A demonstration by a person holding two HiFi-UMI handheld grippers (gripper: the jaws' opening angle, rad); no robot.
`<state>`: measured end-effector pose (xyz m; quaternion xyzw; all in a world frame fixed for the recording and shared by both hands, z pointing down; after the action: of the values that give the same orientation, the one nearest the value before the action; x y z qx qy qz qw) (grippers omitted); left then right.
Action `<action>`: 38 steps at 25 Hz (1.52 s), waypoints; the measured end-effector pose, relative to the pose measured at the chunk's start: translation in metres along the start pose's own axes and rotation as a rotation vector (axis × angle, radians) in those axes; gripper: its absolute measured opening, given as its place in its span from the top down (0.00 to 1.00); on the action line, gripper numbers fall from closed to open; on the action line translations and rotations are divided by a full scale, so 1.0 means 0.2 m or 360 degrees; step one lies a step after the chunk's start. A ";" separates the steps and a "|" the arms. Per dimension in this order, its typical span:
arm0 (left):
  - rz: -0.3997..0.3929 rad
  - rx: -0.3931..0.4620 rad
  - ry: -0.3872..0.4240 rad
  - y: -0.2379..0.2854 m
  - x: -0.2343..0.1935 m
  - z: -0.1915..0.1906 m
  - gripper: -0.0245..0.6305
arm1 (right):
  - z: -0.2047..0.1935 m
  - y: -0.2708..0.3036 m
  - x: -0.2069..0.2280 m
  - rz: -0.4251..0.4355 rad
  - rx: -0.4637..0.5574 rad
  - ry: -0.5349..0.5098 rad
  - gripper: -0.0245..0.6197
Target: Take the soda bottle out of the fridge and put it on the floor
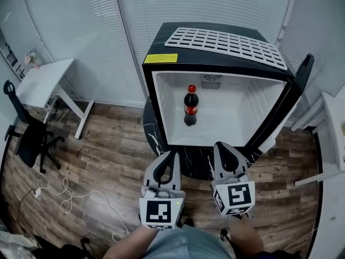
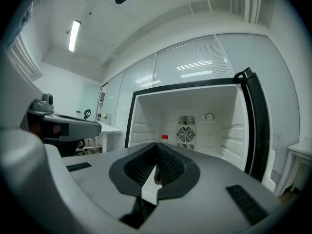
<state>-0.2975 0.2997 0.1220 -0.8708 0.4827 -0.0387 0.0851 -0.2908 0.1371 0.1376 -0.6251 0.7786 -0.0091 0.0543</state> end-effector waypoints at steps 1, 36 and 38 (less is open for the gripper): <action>-0.0019 0.0005 -0.0004 0.04 -0.02 0.00 0.93 | 0.00 0.06 0.00 -0.0003 -0.0001 0.0005 0.94; 0.0111 0.0020 0.0069 0.97 -0.19 -0.08 0.93 | 0.02 0.99 0.40 0.0286 0.0064 0.0032 0.91; 0.0129 0.0006 0.0079 0.99 -0.23 -0.09 0.93 | -0.01 1.07 0.36 0.0367 0.0019 0.0049 0.74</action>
<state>-0.4899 0.2329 0.1036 -0.8491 0.5196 -0.0576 0.0763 -0.5152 0.1136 0.1176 -0.5308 0.8461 -0.0170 0.0467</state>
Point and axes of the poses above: the fingertips, and each gripper's own axes: y forward along the fingers, x to its right, z out of its top, the point moved 6 cm from there along -y, backward along the fingers, and after that the axes turned 13 degrees about x, right-handed, at the moved point
